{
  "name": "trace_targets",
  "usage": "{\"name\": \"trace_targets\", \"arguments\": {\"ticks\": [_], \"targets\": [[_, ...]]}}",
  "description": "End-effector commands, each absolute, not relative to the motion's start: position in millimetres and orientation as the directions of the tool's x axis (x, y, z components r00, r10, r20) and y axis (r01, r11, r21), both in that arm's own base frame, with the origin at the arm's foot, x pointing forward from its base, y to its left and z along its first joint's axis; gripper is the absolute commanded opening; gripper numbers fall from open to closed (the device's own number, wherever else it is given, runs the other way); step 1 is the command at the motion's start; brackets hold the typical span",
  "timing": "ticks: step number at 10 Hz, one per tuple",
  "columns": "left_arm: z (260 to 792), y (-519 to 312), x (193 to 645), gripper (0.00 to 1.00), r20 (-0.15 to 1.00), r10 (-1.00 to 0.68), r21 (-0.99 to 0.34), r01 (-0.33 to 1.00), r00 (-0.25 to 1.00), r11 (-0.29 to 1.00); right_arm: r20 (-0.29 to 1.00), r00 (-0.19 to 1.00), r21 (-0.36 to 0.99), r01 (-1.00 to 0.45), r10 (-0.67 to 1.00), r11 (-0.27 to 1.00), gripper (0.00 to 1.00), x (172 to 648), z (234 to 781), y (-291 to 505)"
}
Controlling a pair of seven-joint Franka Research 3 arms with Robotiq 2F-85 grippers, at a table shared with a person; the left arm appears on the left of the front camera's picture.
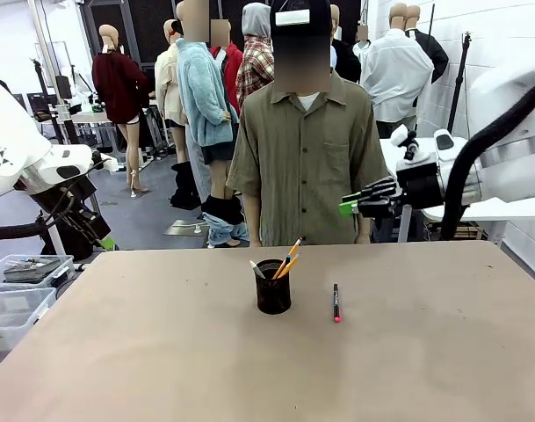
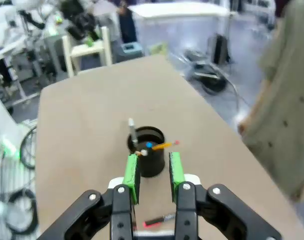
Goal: Place the pens into the pen holder.
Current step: Pick up a writing instrument from the table and place it into the Pen holder.
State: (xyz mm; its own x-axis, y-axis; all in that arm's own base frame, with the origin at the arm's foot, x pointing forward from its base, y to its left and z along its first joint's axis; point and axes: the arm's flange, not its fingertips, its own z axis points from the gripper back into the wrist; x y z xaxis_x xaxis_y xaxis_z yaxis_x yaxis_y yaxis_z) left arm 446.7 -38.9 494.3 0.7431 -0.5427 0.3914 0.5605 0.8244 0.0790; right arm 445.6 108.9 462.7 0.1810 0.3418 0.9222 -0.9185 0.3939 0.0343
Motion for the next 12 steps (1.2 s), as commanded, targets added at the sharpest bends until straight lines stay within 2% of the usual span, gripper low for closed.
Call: {"name": "trace_targets", "arguments": {"ticks": [1, 2, 5, 9, 10, 12], "targets": [[495.2, -38.4, 448.2, 0.54, 0.391, -0.539, 0.092, 0.551, 0.746, 0.829, 0.78, 0.536, 0.296, -0.772, 0.324, 0.563, 0.33, 462.5, 487.9, 129.8], [495.2, -38.4, 448.2, 0.54, 0.391, -0.539, 0.092, 0.551, 0.746, 0.829, 0.736, 0.595, 0.311, -0.72, 0.322, 0.621, 0.33, 468.5, 492.8, 134.5], [495.2, -38.4, 448.2, 0.54, 0.391, -0.539, 0.092, 0.551, 0.746, 0.829, 0.451, 0.816, 0.39, -0.545, 0.362, 0.742, 0.33, 494.8, 485.8, 162.2], [495.2, -38.4, 448.2, 0.54, 0.391, -0.539, 0.092, 0.551, 0.746, 0.829, 0.13, 0.921, 0.37, -0.39, 0.368, 0.844, 0.33, 510.0, 464.8, 198.4], [495.2, -38.4, 448.2, 0.54, 0.391, -0.539, 0.092, 0.551, 0.746, 0.829, 0.033, 0.939, 0.347, -0.331, 0.342, 0.877, 0.33, 513.0, 457.8, 208.0], [495.2, -38.4, 448.2, 0.54, 0.391, -0.539, 0.092, 0.551, 0.746, 0.829, -0.065, 0.958, 0.255, -0.255, 0.28, 0.933, 0.33, 519.8, 441.2, 226.6]]}}
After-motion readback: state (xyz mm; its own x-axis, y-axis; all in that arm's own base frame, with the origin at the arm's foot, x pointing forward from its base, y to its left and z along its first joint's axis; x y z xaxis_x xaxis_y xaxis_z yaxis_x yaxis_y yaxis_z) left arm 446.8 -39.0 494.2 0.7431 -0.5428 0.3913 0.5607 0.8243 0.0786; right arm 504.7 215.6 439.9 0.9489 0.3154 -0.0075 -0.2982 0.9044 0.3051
